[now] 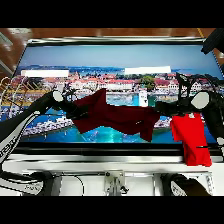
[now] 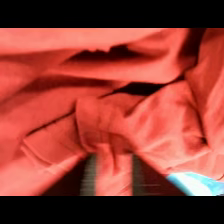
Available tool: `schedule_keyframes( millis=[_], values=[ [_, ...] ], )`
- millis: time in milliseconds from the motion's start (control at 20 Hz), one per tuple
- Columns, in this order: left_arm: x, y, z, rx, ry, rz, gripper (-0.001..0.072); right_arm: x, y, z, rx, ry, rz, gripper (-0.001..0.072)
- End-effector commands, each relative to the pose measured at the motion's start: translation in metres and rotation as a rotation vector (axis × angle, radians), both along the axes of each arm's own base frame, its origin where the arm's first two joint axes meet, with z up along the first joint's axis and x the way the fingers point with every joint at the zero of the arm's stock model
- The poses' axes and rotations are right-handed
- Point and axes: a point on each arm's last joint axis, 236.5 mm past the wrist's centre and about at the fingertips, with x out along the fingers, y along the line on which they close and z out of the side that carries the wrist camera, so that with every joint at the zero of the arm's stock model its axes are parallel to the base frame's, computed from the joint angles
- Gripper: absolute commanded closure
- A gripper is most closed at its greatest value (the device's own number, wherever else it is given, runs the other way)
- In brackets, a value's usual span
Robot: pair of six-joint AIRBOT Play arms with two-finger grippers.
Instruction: Fold the shirts.
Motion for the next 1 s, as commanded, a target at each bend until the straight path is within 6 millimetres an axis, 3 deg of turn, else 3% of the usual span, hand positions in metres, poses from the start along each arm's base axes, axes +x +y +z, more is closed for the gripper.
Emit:
schedule_keyframes(
  millis=[0, 100, 150, 250, 350, 450, 500, 550, 650, 750, 800, 850, 950],
  values=[
    [0.007, -0.005, 0.003, -0.016, -0.040, -0.027, 0.0676, 0.000, 0.001, 0.000, 0.005, 0.002, 0.000, 0.0652],
    [0.019, -0.008, 0.021, -0.025, -0.103, -0.058, 0.0677, 0.000, 0.001, 0.000, 0.006, 0.000, 0.000, 0.0652],
    [0.030, -0.010, 0.040, -0.030, -0.162, -0.071, 0.0678, 0.000, 0.003, 0.001, 0.013, -0.004, 0.006, 0.0652],
    [0.058, -0.009, 0.100, -0.020, -0.335, -0.100, 0.0679, 0.007, 0.015, 0.019, 0.046, -0.058, 0.066, 0.0652],
    [0.087, -0.001, 0.195, -0.001, -0.575, -0.104, 0.0679, 0.026, 0.033, 0.068, 0.094, -0.194, 0.146, 0.0653],
    [0.104, 0.013, 0.319, 0.004, -0.857, -0.074, 0.0678, 0.048, 0.049, 0.148, 0.137, -0.406, 0.217, 0.0653],
    [0.102, 0.021, 0.386, -0.010, -0.999, -0.047, 0.0678, 0.056, 0.053, 0.197, 0.147, -0.529, 0.227, 0.0653],
    [0.091, 0.031, 0.458, -0.027, -1.153, -0.015, 0.0678, 0.060, 0.053, 0.244, 0.148, -0.646, 0.226, 0.0653],
    [0.049, 0.053, 0.581, -0.056, -1.433, 0.048, 0.0678, 0.053, 0.050, 0.339, 0.142, -0.879, 0.220, 0.0653],
    [-0.003, 0.079, 0.670, -0.103, -1.663, 0.152, 0.0678, 0.029, 0.048, 0.412, 0.147, -1.047, 0.214, 0.0653],
    [-0.029, 0.093, 0.699, -0.114, -1.759, 0.203, 0.0678, 0.016, 0.048, 0.434, 0.166, -1.086, 0.205, 0.0653],
    [-0.049, 0.104, 0.717, -0.110, -1.823, 0.239, 0.0678, 0.003, 0.049, 0.444, 0.187, -1.086, 0.202, 0.0653],
    [-0.078, 0.124, 0.732, -0.077, -1.891, 0.296, 0.0678, -0.015, 0.054, 0.431, 0.203, -0.987, 0.223, 0.0653]
  ],
)
